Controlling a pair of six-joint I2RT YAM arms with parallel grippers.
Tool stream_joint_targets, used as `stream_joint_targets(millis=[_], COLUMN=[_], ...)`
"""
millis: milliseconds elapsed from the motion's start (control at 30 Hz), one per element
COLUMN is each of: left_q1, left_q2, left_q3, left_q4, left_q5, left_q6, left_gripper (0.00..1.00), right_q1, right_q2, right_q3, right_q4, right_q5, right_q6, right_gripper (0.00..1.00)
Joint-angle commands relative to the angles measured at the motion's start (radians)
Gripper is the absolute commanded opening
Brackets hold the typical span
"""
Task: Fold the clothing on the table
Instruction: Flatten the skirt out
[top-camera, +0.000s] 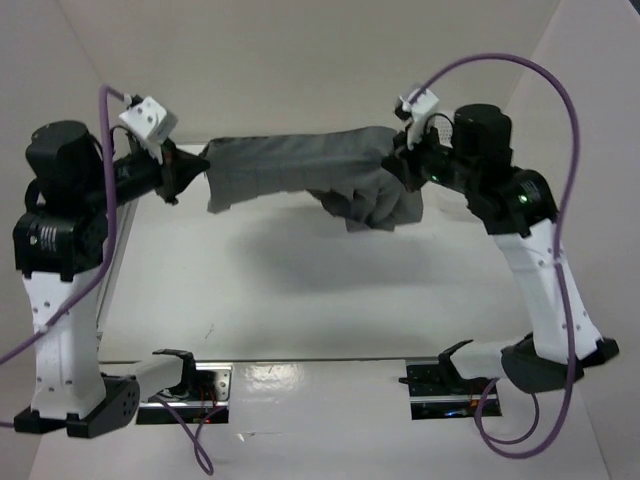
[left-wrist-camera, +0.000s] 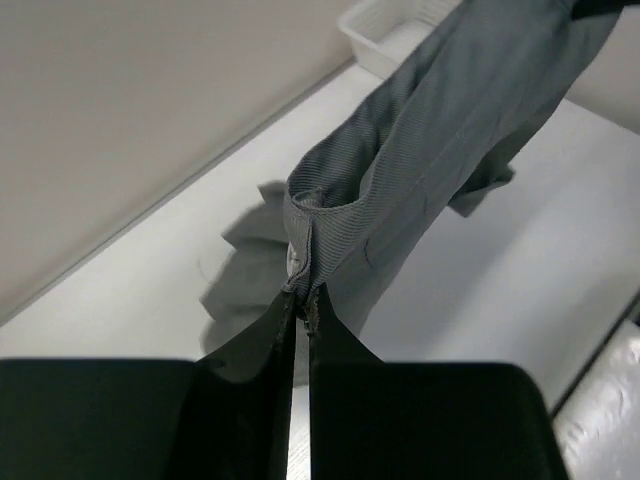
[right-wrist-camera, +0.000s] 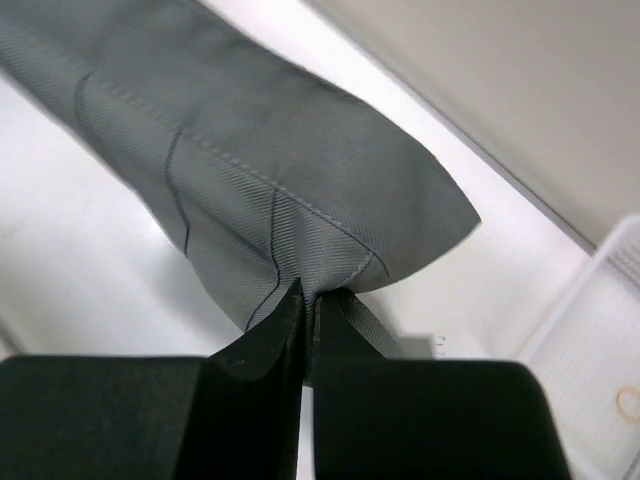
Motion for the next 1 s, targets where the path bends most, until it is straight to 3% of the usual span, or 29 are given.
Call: stream_joint_targets(millis=[0, 100, 200, 433, 533, 633, 833, 967], left_q1=[0.042, 0.042, 0.042, 0.033, 0.033, 0.033, 0.033, 0.033], left_q2=[-0.037, -0.092, -0.105, 0.038, 0.162, 0.226, 0.137, 0.017], left_q3=[-0.090, -0.150, -0.199, -0.240, -0.216, -0.139, -0.104, -0.188], left_q4=[-0.110, -0.187, -0.187, -0.081, 0.041, 0.063, 0.115, 0.141], left_q5=[0.102, 0.147, 0.131, 0.053, -0.150, -0.244, -0.272, -0.258], left_q6=[0.143, 0.206, 0.217, 0.138, 0.031, -0.016, -0.034, 0.005], left_gripper=[0.00, 0.00, 0.00, 0.00, 0.00, 0.00, 0.00, 0.00], right_q1=[-0.064, -0.086, -0.109, -0.109, -0.109, -0.109, -0.109, -0.109], right_q2=[-0.066, -0.104, -0.127, -0.020, 0.054, 0.097, 0.119, 0.051], right_q3=[-0.034, -0.023, -0.075, -0.201, -0.236, -0.184, -0.023, -0.104], right_q4=[-0.275, -0.409, -0.309, 0.049, 0.205, 0.264, 0.183, 0.171], right_q5=[-0.237, -0.401, -0.382, -0.046, 0.220, 0.322, 0.254, 0.223], right_q6=[-0.209, -0.349, -0.304, -0.054, 0.031, 0.062, 0.086, 0.063], right_gripper=[0.00, 0.00, 0.00, 0.00, 0.00, 0.00, 0.00, 0.00])
